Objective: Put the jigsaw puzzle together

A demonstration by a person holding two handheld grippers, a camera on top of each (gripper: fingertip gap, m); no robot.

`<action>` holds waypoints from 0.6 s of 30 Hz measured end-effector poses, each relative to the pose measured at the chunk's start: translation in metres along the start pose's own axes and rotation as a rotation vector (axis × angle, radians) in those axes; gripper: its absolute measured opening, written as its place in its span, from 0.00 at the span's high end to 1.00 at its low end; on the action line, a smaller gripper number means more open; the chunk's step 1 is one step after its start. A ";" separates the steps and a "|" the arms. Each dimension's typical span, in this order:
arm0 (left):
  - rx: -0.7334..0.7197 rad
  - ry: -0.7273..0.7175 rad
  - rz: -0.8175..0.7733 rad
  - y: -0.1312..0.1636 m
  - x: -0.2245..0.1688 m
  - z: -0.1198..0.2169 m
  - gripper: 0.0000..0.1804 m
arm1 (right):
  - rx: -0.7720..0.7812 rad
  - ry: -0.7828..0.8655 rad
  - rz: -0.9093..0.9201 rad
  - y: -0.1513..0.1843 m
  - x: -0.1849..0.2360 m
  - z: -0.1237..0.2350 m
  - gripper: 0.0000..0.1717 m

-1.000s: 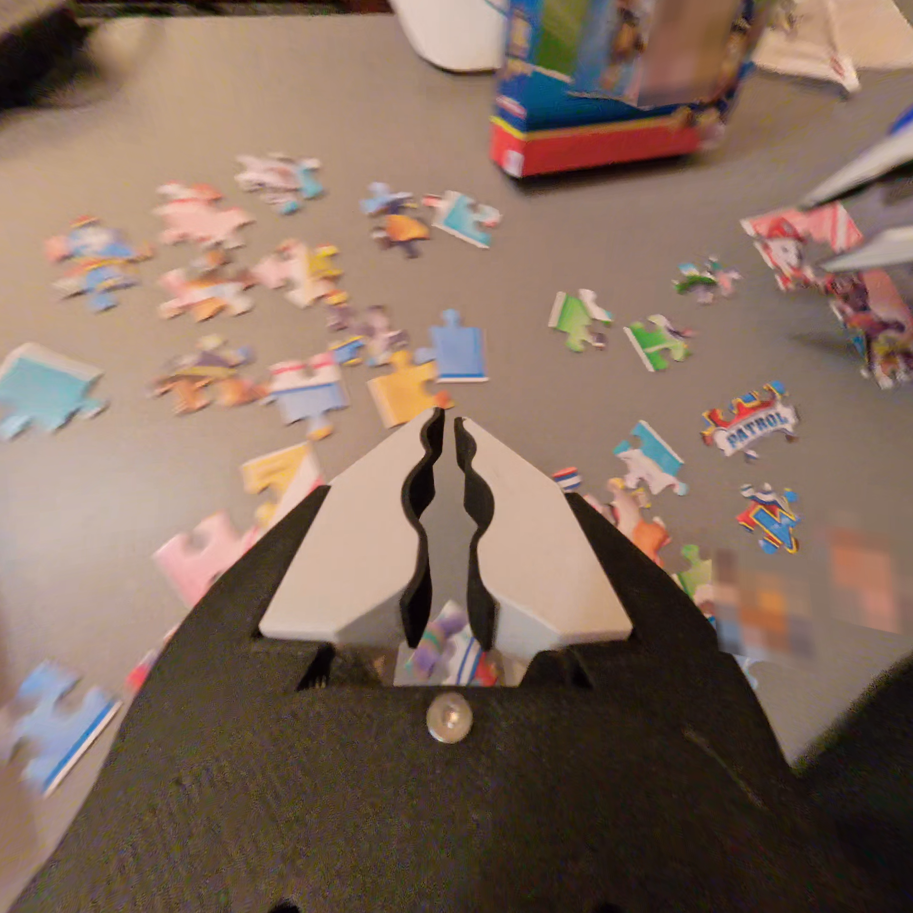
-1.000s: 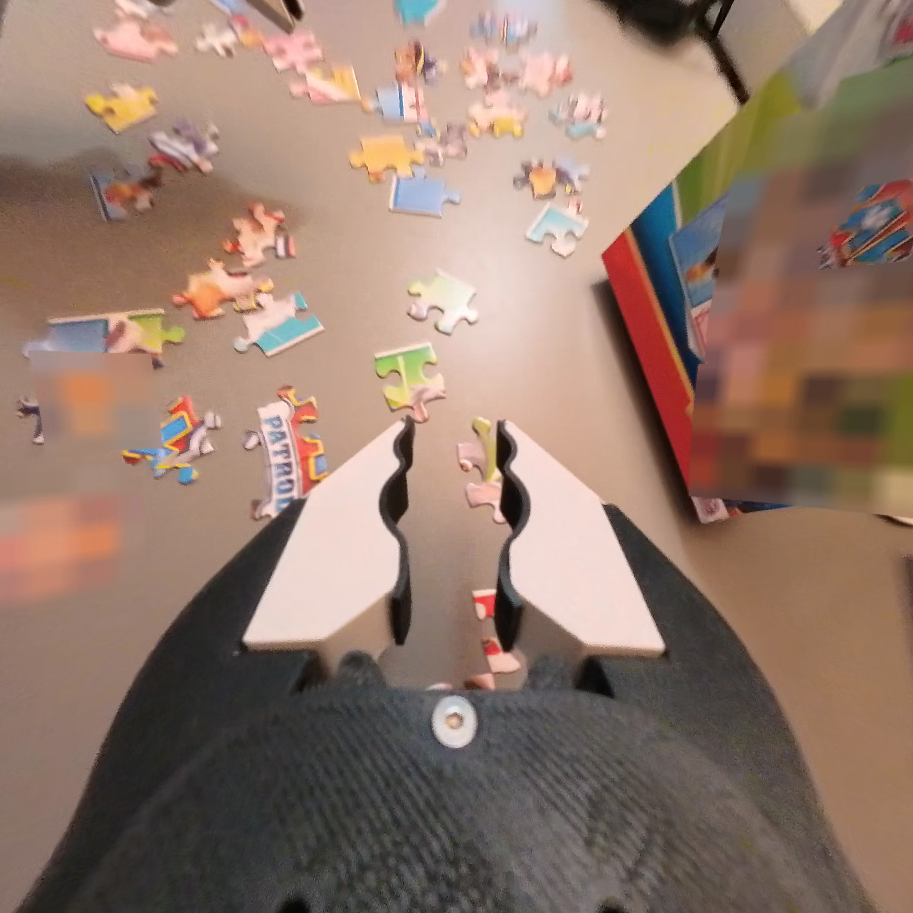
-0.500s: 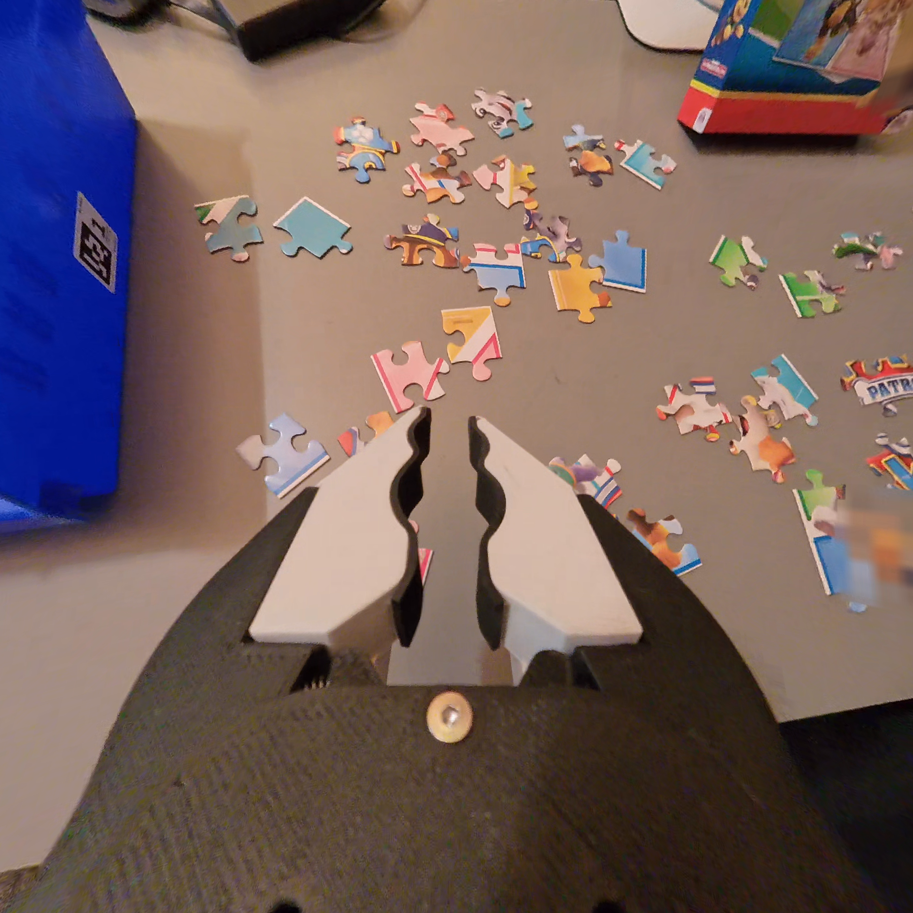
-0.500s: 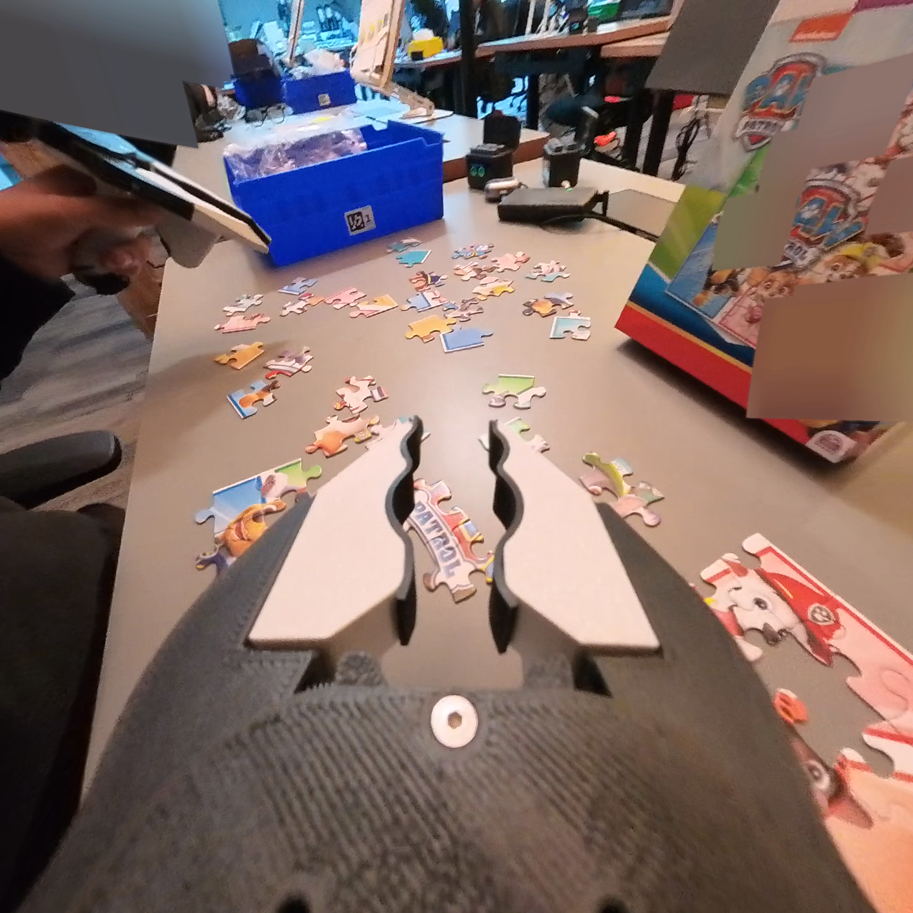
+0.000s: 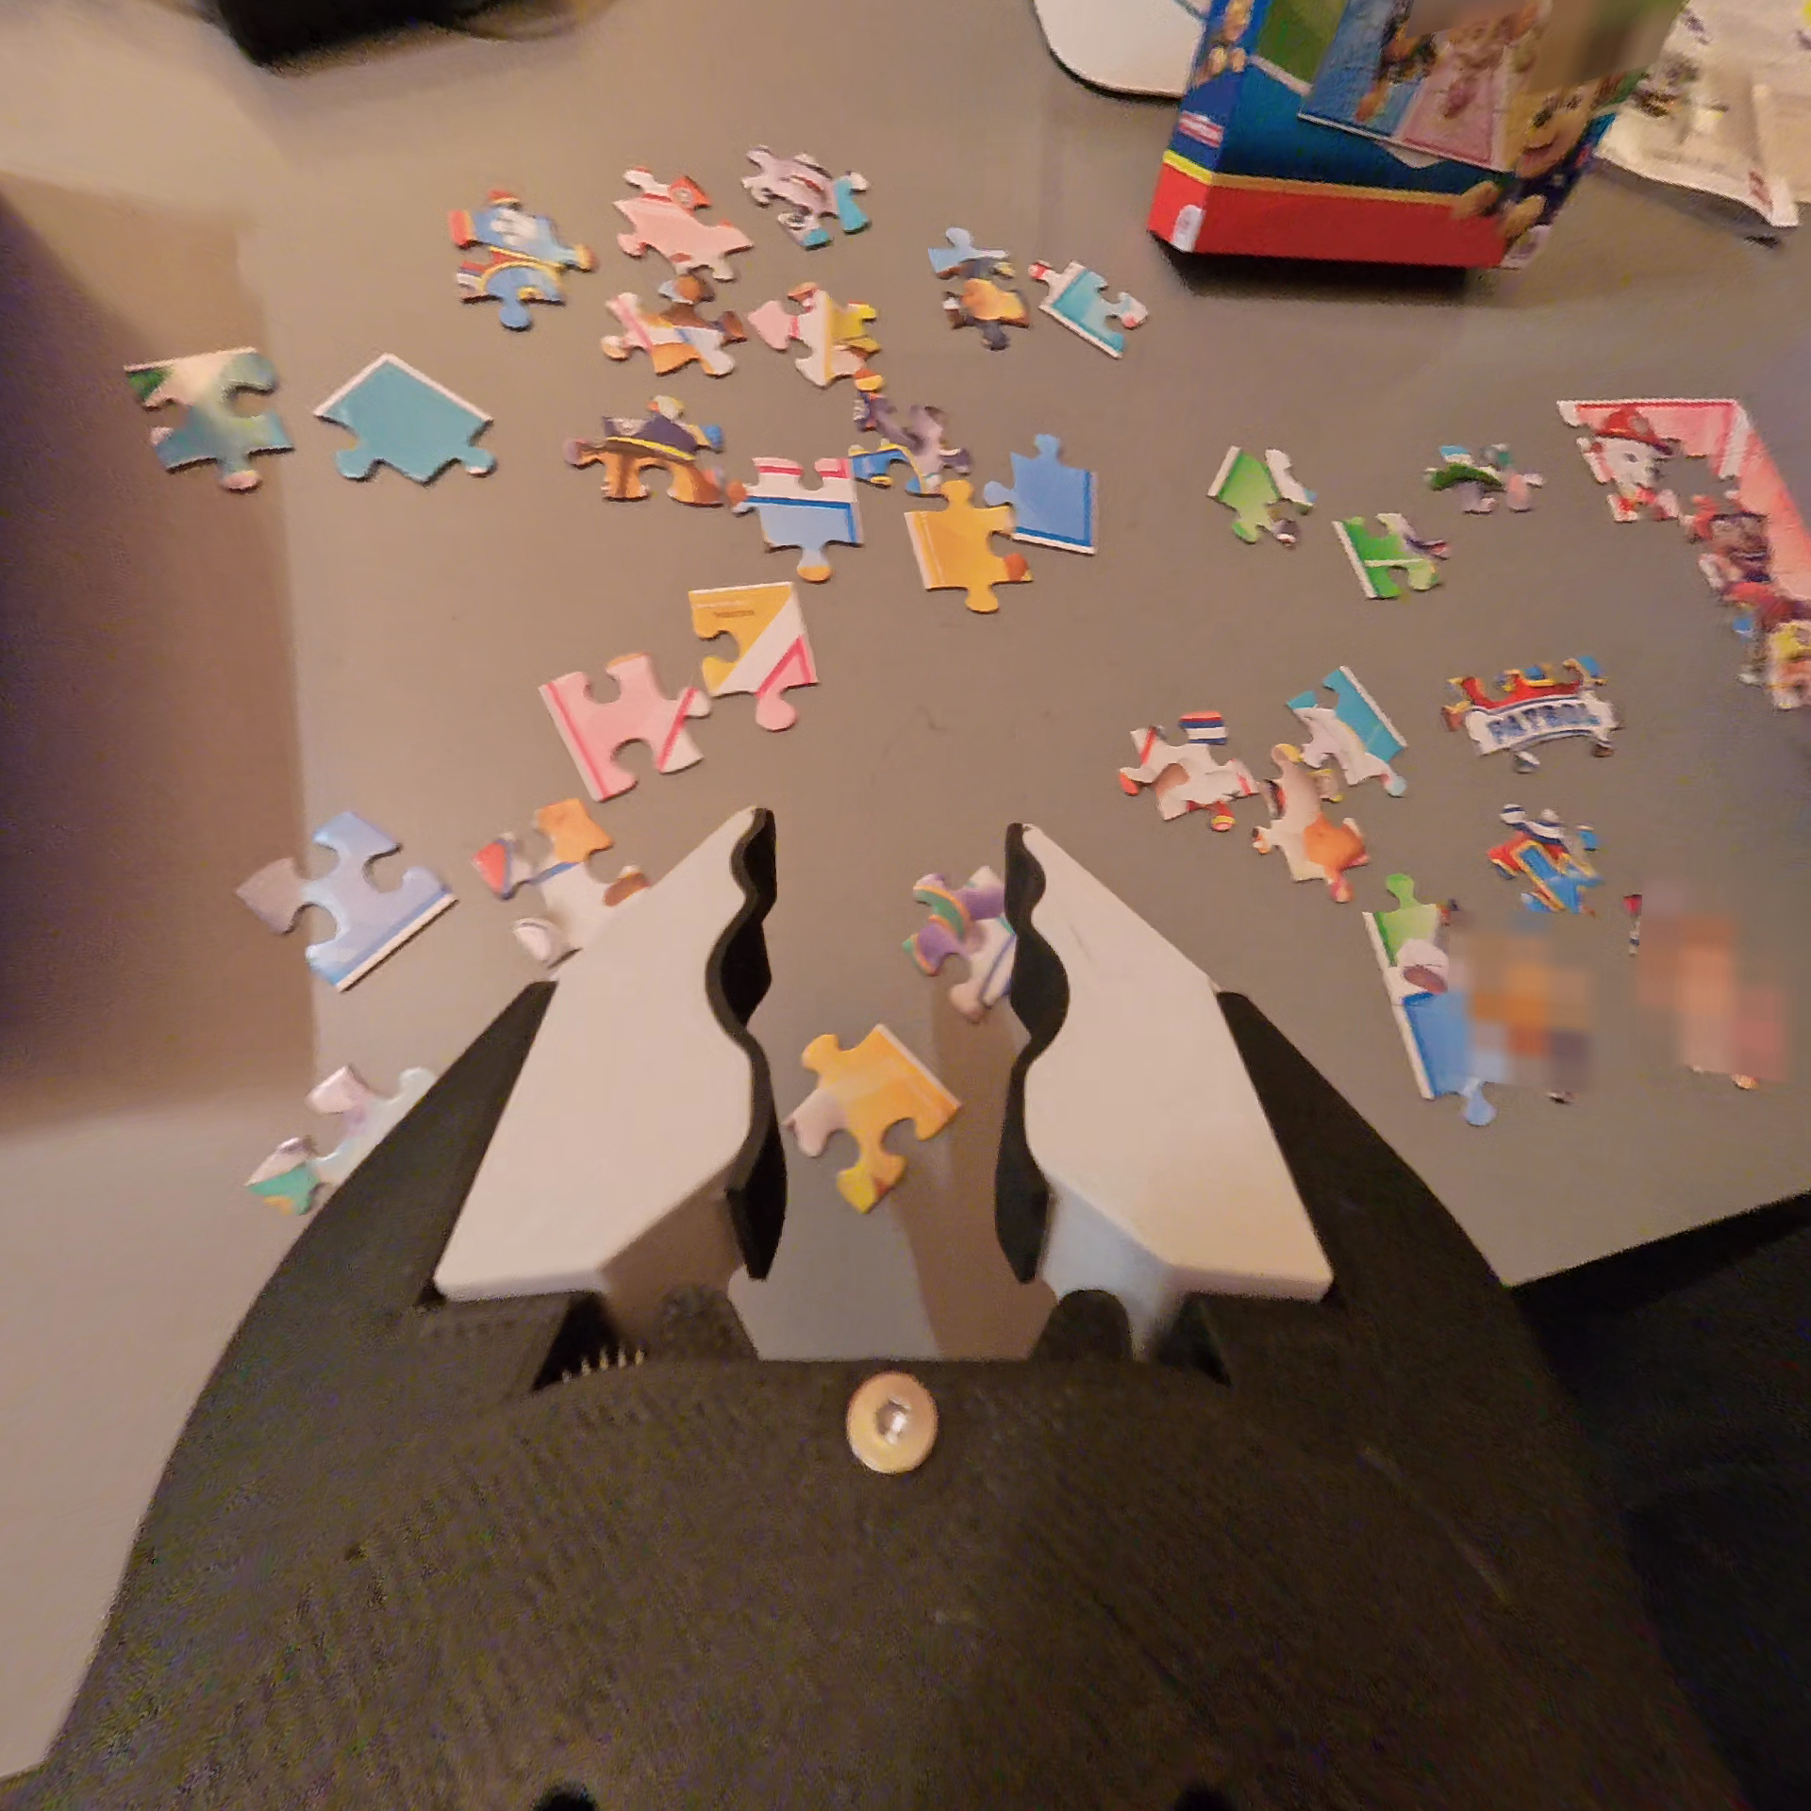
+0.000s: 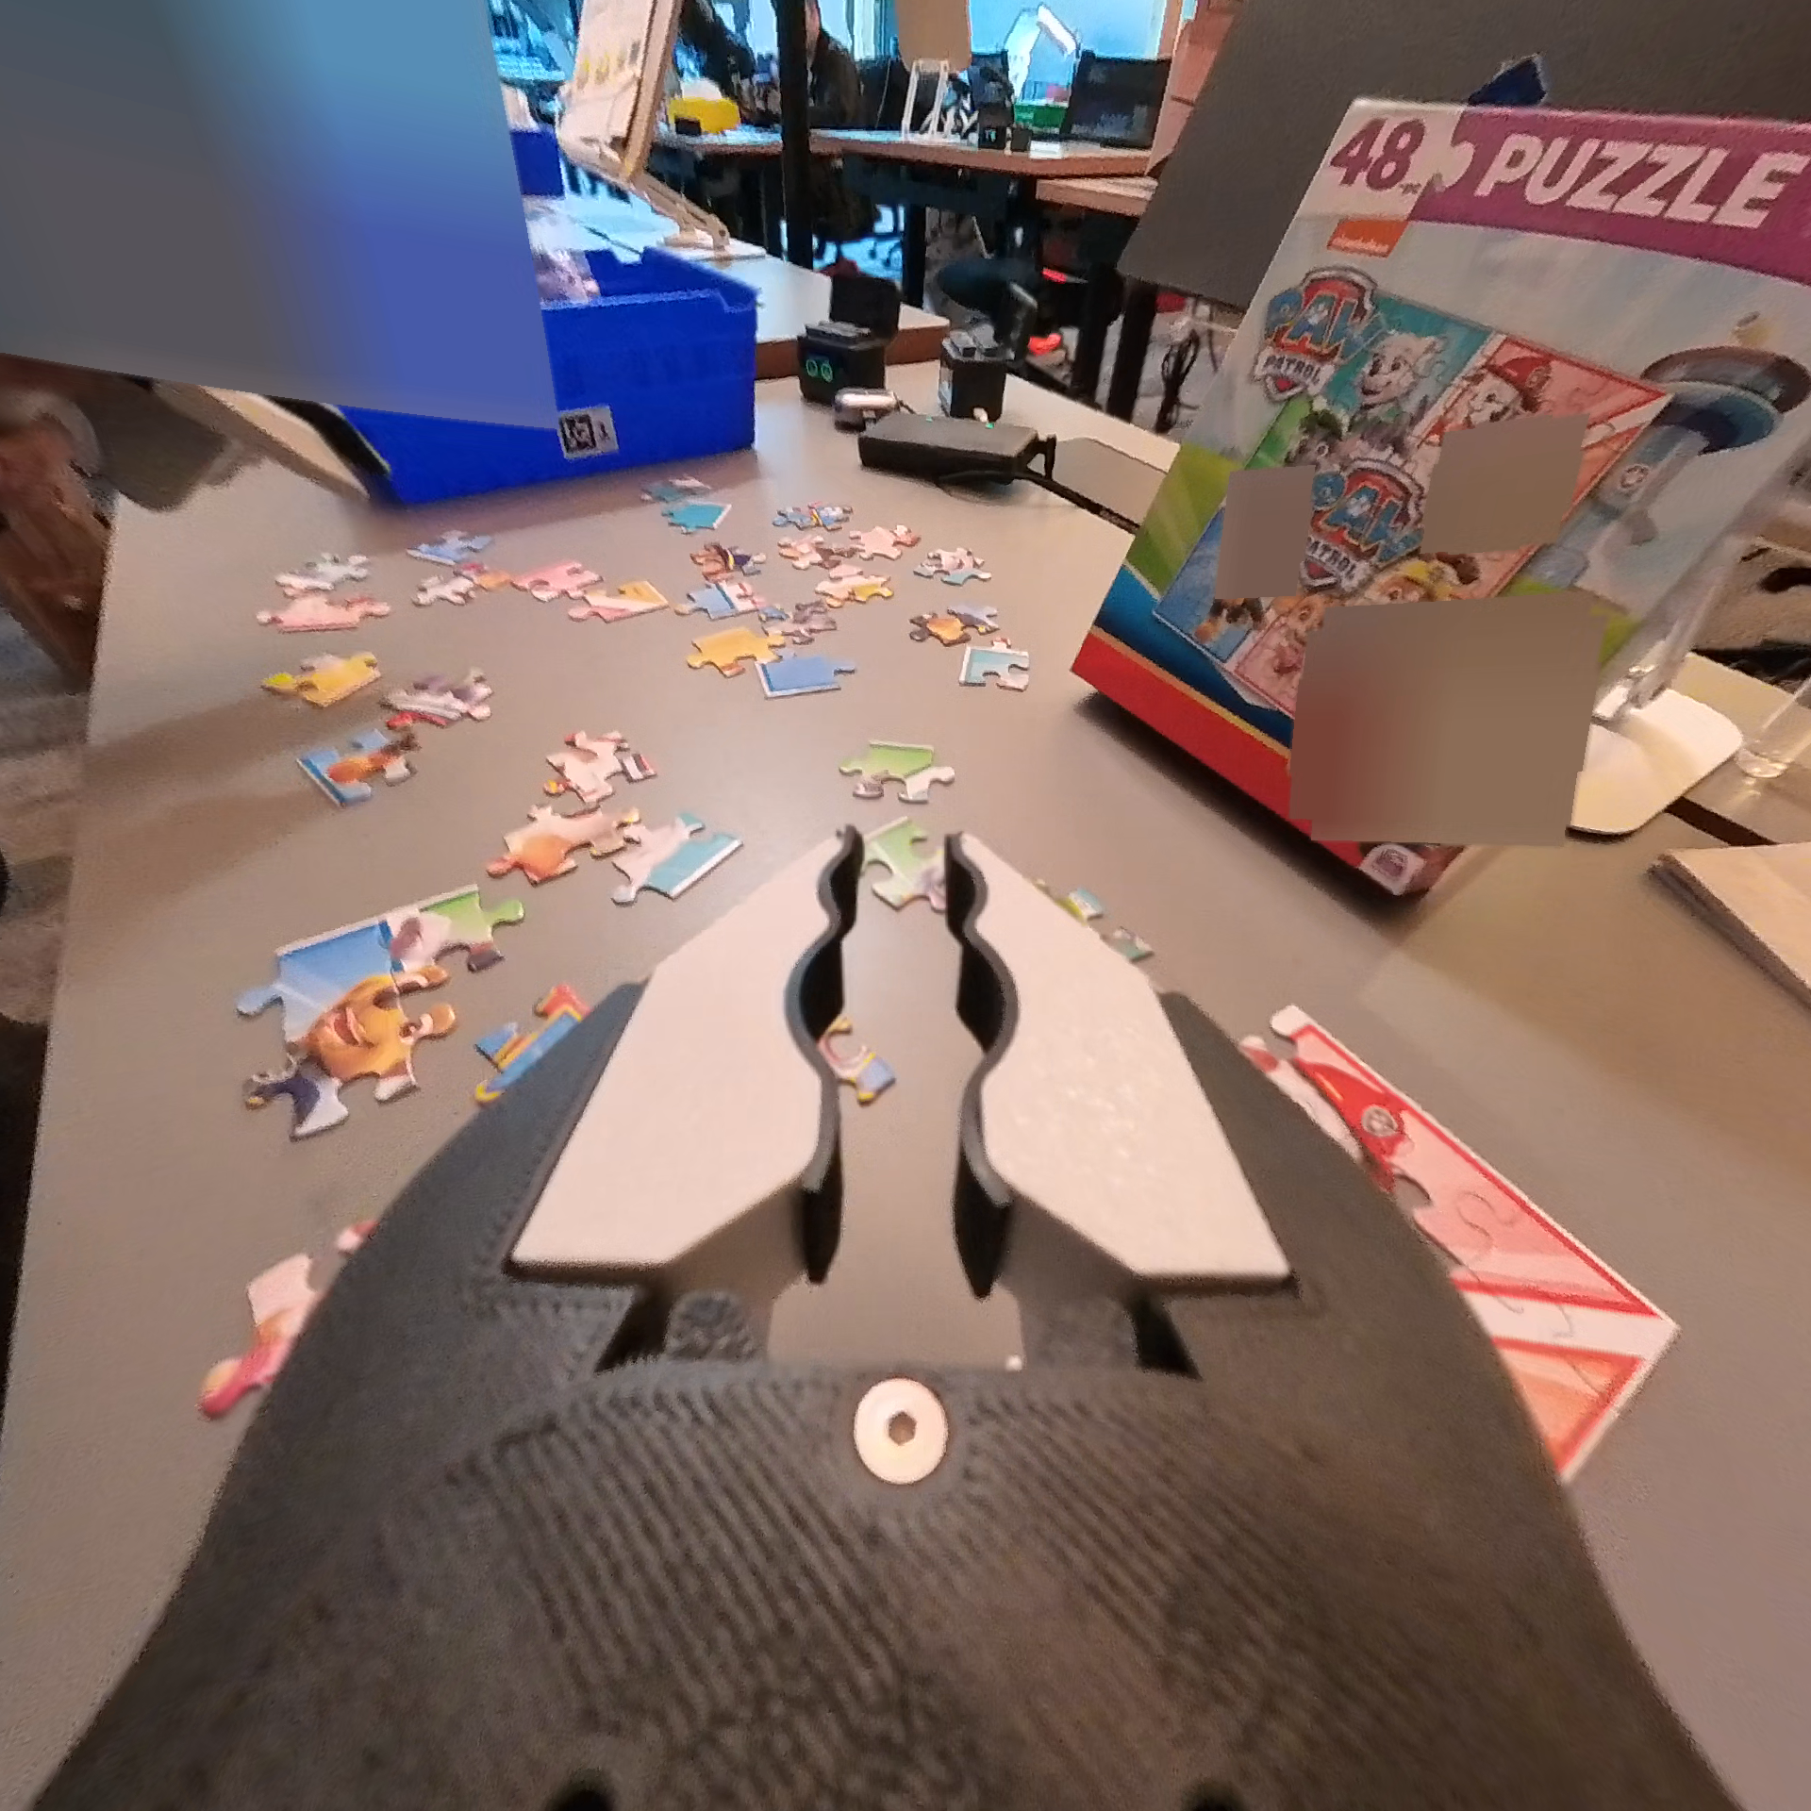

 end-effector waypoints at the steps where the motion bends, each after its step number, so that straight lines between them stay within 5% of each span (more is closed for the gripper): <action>1: 0.006 0.022 -0.005 -0.003 -0.006 -0.001 0.75 | 0.003 0.012 0.014 0.003 0.001 0.000 0.92; 6: 0.002 0.002 -0.059 -0.021 -0.030 -0.002 0.75 | -0.034 -0.013 0.069 0.016 0.018 -0.007 0.93; 12: 0.015 -0.039 -0.119 -0.036 -0.061 -0.009 0.74 | 0.125 0.196 0.342 0.040 0.008 0.000 0.94; 18: 0.048 -0.002 -0.175 -0.040 -0.100 -0.031 0.73 | 0.028 0.140 0.310 0.032 0.014 0.007 0.94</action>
Point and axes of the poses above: each gripper's, where its closed fingertips meet, z back along the fingers, y out of its underside, x = y × z across the jaws, the point moved 6 cm from there along z, back along the fingers, and after that the axes turned 10 degrees about x, right-handed, at the moved point
